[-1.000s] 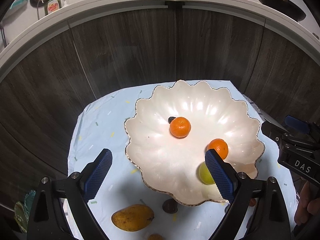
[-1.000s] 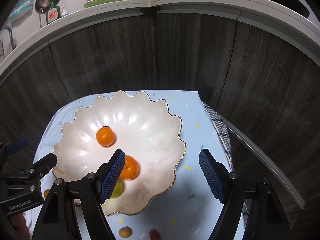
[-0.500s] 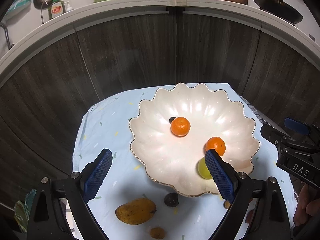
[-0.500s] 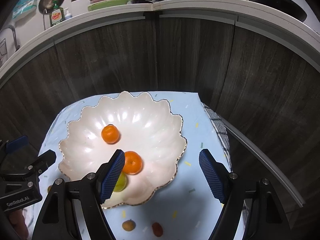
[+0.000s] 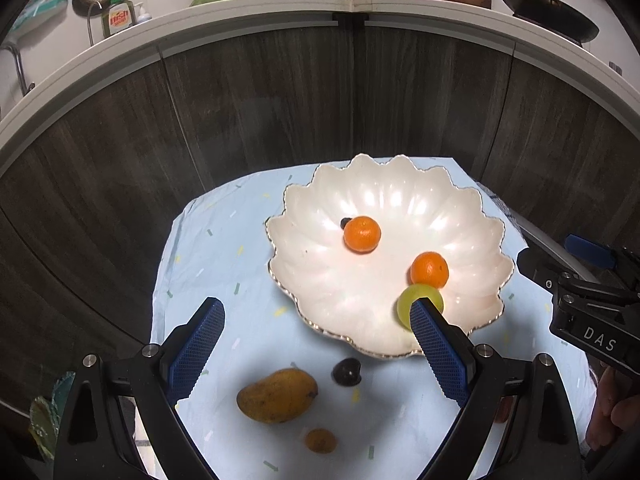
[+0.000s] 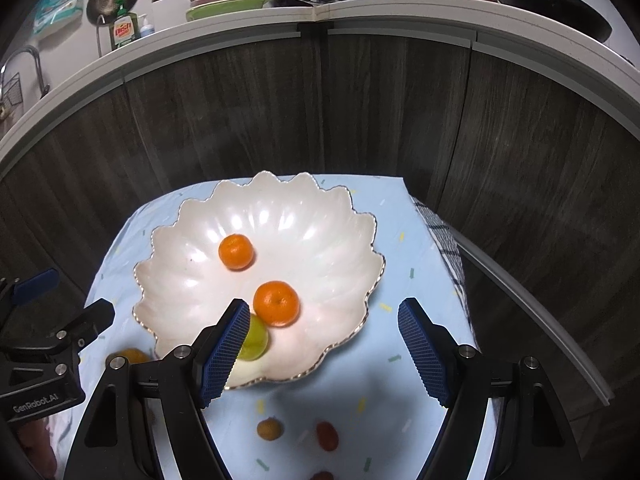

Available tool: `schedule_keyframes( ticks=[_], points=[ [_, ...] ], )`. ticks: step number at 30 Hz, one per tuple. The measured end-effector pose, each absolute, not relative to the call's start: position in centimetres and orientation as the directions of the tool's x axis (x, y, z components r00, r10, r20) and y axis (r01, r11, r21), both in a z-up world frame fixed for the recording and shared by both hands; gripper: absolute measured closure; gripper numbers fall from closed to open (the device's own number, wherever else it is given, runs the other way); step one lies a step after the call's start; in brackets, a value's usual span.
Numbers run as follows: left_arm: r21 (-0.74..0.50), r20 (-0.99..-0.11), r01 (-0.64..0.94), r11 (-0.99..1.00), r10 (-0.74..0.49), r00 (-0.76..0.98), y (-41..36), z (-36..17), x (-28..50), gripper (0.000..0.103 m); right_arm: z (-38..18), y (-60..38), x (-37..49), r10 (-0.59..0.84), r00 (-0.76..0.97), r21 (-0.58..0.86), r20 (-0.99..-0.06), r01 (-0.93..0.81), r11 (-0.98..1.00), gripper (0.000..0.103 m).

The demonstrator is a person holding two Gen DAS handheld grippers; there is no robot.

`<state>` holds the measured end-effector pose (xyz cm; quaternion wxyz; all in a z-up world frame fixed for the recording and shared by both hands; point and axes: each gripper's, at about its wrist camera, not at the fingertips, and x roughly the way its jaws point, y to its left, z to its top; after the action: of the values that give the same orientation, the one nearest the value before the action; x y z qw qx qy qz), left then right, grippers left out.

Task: Organize fruits
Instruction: 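Withdraw both open tools from the bowl back over the cloth, then grasp the brown round fruit with the left tool while the right tool grasps a tan longan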

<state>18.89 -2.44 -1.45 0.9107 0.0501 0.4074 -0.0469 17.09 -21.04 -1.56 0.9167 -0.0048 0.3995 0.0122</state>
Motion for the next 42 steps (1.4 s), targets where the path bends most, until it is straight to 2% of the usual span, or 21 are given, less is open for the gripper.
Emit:
schedule_keyframes(
  ticks=[18, 42],
  points=[
    [0.074, -0.749, 0.123, 0.99, -0.026, 0.662, -2.0, -3.3, 16.0, 0.008, -3.6, -20.7, 14.6, 0.03, 0.652, 0.009, -0.757, -0.036, 0.999, 0.026],
    [0.087, -0.763, 0.132, 0.987, -0.02, 0.646, -2.2, -7.2, 12.2, 0.009, -7.5, -21.4, 9.3, -0.037, 0.624, -0.012, -0.781, 0.044, 0.999, 0.026]
  ],
)
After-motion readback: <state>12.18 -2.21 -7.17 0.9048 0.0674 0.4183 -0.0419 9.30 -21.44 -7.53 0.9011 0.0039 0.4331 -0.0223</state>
